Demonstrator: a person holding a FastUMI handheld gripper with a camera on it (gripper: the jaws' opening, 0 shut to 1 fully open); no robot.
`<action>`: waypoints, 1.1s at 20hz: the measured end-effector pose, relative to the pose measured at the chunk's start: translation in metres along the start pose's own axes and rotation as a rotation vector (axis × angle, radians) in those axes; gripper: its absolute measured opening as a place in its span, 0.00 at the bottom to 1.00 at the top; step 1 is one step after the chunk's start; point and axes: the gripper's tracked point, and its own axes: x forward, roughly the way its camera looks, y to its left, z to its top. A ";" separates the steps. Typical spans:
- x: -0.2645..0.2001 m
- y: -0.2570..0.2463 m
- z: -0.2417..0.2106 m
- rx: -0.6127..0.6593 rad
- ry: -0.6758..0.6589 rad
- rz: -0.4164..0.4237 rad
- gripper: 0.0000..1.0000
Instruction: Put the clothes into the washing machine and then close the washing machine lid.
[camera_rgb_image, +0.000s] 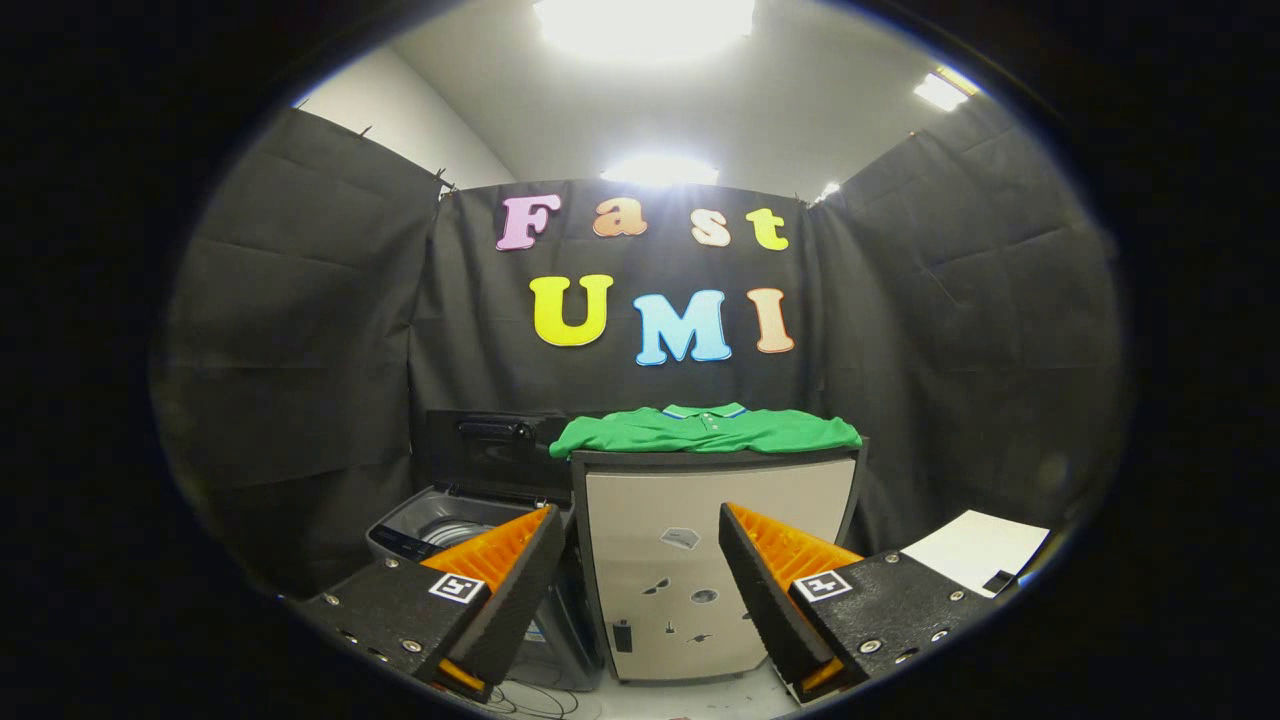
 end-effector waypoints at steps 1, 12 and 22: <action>0.000 0.000 0.001 -0.001 0.000 0.000 0.96; 0.015 -0.008 0.030 -0.002 -0.041 -0.012 0.96; 0.082 -0.050 0.064 0.005 -0.016 -0.049 0.96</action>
